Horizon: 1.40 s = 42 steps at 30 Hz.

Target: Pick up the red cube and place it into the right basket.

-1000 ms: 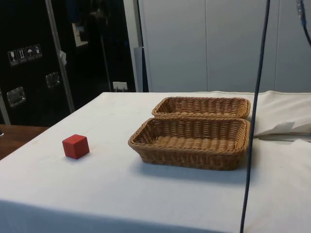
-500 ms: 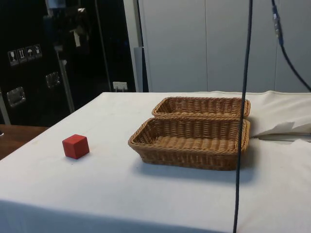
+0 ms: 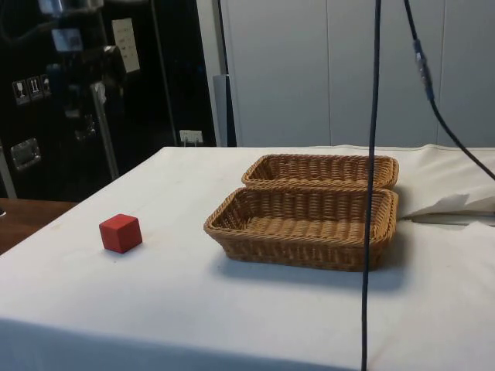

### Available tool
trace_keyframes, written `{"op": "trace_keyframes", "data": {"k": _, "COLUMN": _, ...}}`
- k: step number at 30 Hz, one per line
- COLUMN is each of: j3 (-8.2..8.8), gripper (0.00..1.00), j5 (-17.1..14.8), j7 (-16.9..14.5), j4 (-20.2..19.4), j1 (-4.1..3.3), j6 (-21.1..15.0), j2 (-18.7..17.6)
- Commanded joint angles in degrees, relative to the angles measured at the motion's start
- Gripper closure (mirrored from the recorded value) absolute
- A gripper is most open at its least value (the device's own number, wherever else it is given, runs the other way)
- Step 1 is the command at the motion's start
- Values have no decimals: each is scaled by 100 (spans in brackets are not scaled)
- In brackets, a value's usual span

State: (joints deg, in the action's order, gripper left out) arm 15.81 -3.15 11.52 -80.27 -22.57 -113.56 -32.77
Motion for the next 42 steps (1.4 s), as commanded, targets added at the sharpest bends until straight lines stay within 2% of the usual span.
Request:
{"op": "trace_keyframes", "data": {"k": 1, "j3": -11, "gripper": 0, "j5": -34, "j7": 29, "j4": 11, "j1": 6, "j6": -74, "j2": -52}}
{"op": "trace_keyframes", "data": {"k": 6, "j3": -63, "gripper": 0, "j5": -57, "j7": 86, "j4": -29, "j1": 17, "j6": -321, "j2": -241}}
{"op": "trace_keyframes", "data": {"k": 7, "j3": -34, "gripper": 0, "j5": -6, "j7": 80, "j4": -6, "j1": 0, "j6": -229, "j2": -201}}
{"op": "trace_keyframes", "data": {"k": 8, "j3": -63, "gripper": 0, "j5": -57, "j7": 92, "j4": -34, "j1": 11, "j6": -355, "j2": -269}}
{"op": "trace_keyframes", "data": {"k": 14, "j3": -103, "gripper": 0, "j5": -52, "j7": 126, "j4": -103, "j1": 11, "j6": -584, "j2": -458}}
{"op": "trace_keyframes", "data": {"k": 15, "j3": -80, "gripper": 0, "j5": -6, "j7": 126, "j4": -74, "j1": 6, "j6": -487, "j2": -430}}
{"op": "trace_keyframes", "data": {"k": 17, "j3": -126, "gripper": 0, "j5": -52, "j7": 138, "j4": -143, "j1": 11, "j6": -688, "j2": -527}}
{"op": "trace_keyframes", "data": {"k": 22, "j3": -155, "gripper": 0, "j5": -57, "j7": 160, "j4": -172, "j1": 17, "j6": -859, "j2": -670}}
{"op": "trace_keyframes", "data": {"k": 23, "j3": -126, "gripper": 0, "j5": -6, "j7": 166, "j4": -160, "j1": 0, "j6": -779, "j2": -647}}
{"op": "trace_keyframes", "data": {"k": 30, "j3": -172, "gripper": 0, "j5": -74, "j7": 166, "j4": -172, "j1": 34, "j6": -1129, "j2": -922}}
{"op": "trace_keyframes", "data": {"k": 31, "j3": -138, "gripper": 0, "j5": -17, "j7": 183, "j4": -166, "j1": 11, "j6": -1054, "j2": -905}}
{"op": "trace_keyframes", "data": {"k": 32, "j3": -172, "gripper": 0, "j5": -80, "j7": 166, "j4": -172, "j1": 40, "j6": -1209, "j2": -985}}
{"op": "trace_keyframes", "data": {"k": 38, "j3": -178, "gripper": 0, "j5": -126, "j7": 149, "j4": -218, "j1": 74, "j6": -1478, "j2": -1129}}
{"op": "trace_keyframes", "data": {"k": 39, "j3": -178, "gripper": 0, "j5": -138, "j7": 149, "j4": -229, "j1": 74, "j6": -1501, "j2": -1140}}
{"op": "trace_keyframes", "data": {"k": 40, "j3": -138, "gripper": 0, "j5": -74, "j7": 183, "j4": -206, "j1": 40, "j6": -1404, "j2": -1134}}
{"op": "trace_keyframes", "data": {"k": 42, "j3": -178, "gripper": 0, "j5": -155, "j7": 149, "j4": -252, "j1": 69, "j6": -1530, "j2": -1140}}
